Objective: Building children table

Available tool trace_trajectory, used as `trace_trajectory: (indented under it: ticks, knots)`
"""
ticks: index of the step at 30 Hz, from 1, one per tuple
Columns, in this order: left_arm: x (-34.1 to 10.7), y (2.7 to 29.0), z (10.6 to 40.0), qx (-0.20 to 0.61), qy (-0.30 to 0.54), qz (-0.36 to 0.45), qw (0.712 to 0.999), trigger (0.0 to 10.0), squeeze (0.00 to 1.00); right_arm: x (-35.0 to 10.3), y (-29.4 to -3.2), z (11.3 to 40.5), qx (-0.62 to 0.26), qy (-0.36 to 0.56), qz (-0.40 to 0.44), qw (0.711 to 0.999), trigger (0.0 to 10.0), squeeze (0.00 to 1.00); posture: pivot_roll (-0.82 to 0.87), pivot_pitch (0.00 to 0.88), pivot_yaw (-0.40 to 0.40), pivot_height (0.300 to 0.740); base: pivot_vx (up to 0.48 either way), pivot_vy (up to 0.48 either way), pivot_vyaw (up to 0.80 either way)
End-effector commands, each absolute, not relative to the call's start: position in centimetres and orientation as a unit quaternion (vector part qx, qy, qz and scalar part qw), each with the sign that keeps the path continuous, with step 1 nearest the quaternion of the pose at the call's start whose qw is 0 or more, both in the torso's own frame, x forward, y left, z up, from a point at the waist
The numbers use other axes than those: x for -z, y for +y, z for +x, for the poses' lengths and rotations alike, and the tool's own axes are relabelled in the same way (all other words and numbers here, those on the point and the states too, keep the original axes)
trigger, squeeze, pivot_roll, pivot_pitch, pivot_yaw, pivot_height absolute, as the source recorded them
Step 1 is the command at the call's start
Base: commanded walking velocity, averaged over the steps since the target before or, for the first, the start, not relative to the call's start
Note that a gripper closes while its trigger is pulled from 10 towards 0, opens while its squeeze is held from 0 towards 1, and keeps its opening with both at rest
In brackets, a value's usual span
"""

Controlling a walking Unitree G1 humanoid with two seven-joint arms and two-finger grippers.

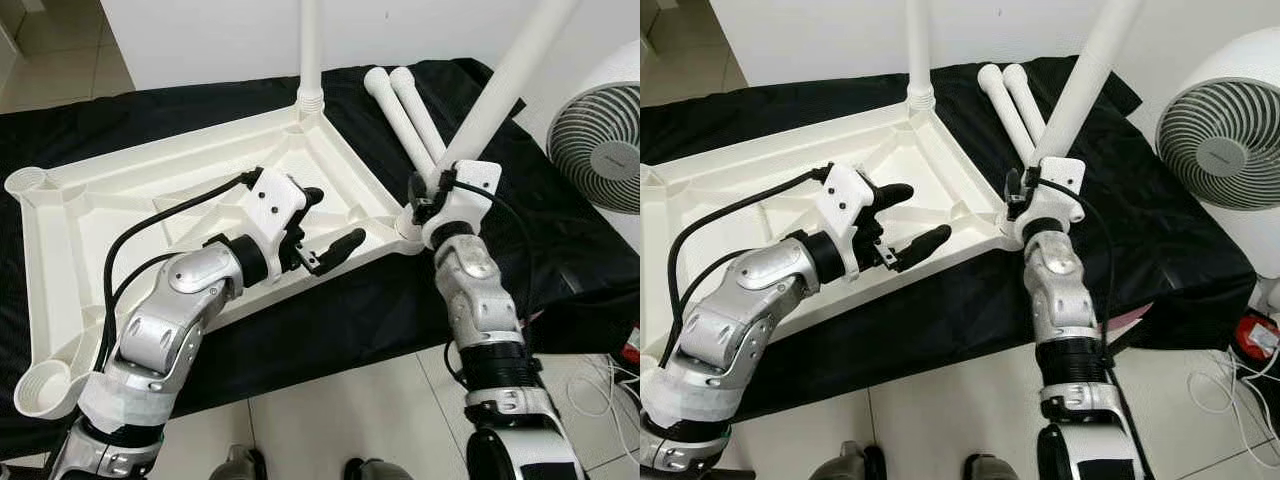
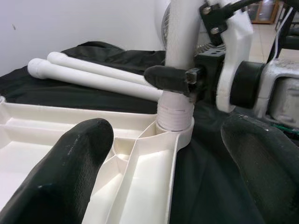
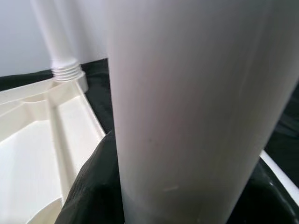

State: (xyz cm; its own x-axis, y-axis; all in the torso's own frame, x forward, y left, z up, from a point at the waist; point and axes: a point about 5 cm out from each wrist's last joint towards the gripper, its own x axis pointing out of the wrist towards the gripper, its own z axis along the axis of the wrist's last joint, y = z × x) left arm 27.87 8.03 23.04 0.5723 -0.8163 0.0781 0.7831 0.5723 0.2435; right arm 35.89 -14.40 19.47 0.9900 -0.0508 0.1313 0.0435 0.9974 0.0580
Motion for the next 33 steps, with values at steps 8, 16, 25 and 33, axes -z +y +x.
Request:
trace_trajectory:
  ticks: [8, 16, 25, 33]
  knots:
    - [-22.8, 8.2, 27.9, 0.439, -0.092, 0.096, 0.888, 10.0, 0.00, -14.8, -14.7, 35.7, 0.082, 0.042, 0.014, 0.996, 10.0, 0.00, -0.06, 0.123, 0.030, 0.740, 0.000, 0.000, 0.00]
    - [-22.9, 8.2, 28.0, 0.437, -0.093, 0.096, 0.890, 10.0, 0.00, -15.1, -15.1, 34.9, 0.194, 0.017, 0.030, 0.980, 10.0, 0.00, -0.06, 0.124, 0.029, 0.740, 0.000, 0.000, 0.00]
    - [-23.0, 8.2, 28.0, 0.435, -0.094, 0.095, 0.891, 10.0, 0.00, -15.9, -15.2, 34.6, 0.245, -0.014, 0.042, 0.969, 10.0, 0.00, -0.06, 0.130, 0.030, 0.740, 0.000, 0.000, 0.00]
    - [-23.0, 8.3, 28.2, 0.434, -0.095, 0.094, 0.891, 10.0, 0.00, -15.8, -15.0, 35.9, 0.256, 0.014, 0.064, 0.965, 10.0, 0.00, -0.06, 0.127, 0.039, 0.740, 0.000, 0.000, 0.00]
